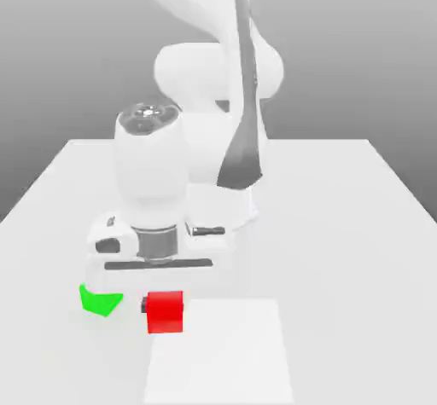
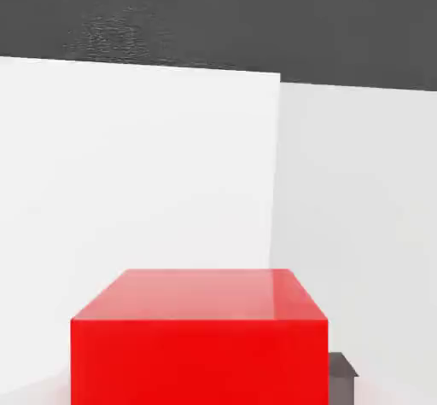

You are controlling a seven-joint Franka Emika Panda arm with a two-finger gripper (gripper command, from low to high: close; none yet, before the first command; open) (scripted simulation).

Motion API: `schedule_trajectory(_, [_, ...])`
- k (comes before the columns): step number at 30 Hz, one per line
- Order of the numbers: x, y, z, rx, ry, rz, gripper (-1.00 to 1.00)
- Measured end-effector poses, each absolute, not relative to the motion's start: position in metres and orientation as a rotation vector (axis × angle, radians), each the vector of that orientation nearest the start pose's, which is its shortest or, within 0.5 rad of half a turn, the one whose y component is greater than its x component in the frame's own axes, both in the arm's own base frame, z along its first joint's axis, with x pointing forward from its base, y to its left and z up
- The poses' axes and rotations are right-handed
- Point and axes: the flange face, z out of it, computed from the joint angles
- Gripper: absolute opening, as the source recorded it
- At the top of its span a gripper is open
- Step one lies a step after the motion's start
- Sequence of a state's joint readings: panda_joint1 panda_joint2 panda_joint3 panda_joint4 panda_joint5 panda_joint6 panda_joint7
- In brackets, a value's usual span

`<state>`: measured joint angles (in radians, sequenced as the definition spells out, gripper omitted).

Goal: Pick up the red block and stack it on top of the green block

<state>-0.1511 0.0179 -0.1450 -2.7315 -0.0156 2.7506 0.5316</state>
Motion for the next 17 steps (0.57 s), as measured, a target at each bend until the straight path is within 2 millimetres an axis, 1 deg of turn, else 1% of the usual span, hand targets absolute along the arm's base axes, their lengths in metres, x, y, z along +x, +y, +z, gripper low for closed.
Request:
schedule_trajectory(2, [0.359,-0.149,0.228,-2.841,1.372,-0.005,-1.0])
schedule_trajectory(6, [0.311,-0.192,0.244,-2.729,1.568,-0.001,-1.0])
schedule_trajectory(7, [0.304,-0.197,0.242,-2.708,1.595,-0.001,-1.0])
schedule_trajectory(8, [0.301,-0.2,0.236,-2.698,1.608,0.0,-1.0])
schedule_trajectory(13, [0.298,-0.201,0.195,-2.69,1.616,0.0,-1.0])
schedule_trajectory(14, [0.297,-0.201,0.186,-2.69,1.617,0.0,1.0])
schedule_trajectory(17, [0.297,-0.201,0.186,-2.69,1.617,0.001,1.0])
